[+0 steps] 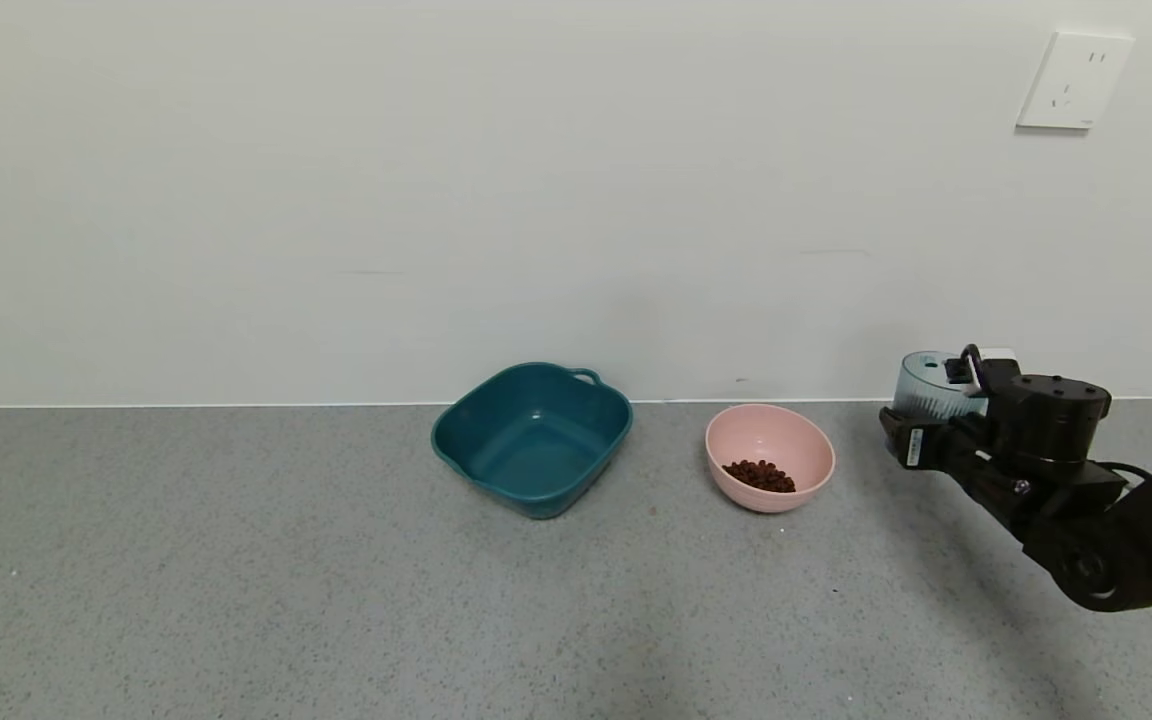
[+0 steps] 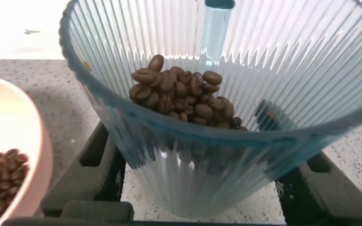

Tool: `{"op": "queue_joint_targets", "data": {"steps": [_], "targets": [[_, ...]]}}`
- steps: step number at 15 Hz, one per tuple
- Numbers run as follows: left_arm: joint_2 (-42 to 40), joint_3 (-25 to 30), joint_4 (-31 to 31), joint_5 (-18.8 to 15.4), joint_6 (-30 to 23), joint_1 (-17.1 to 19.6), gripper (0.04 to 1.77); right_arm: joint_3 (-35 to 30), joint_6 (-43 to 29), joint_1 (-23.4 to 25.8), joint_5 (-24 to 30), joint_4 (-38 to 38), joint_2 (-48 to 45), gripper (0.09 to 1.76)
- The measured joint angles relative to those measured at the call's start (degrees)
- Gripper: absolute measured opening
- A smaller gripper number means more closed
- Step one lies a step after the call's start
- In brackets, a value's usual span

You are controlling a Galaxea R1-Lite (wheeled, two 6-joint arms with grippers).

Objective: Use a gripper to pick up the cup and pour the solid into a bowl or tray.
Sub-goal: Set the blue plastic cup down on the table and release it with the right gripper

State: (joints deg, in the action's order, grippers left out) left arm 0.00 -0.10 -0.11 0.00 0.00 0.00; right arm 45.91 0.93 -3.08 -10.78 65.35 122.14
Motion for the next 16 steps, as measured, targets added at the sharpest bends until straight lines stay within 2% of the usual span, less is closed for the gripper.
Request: {"op": "queue_joint_targets", "data": {"steps": [6, 16], "targets": [[0.0, 0.0, 0.01, 0.0, 0.0, -0.02, 1.75, 2.65, 0.04, 1.94, -0.13, 3.02, 5.1, 1.34], [0.0, 0.0, 0.0, 0.0, 0.0, -0.02, 1.75, 10.42, -1.44, 2.34, -5.36, 3.33, 13.01, 1.34]]}}
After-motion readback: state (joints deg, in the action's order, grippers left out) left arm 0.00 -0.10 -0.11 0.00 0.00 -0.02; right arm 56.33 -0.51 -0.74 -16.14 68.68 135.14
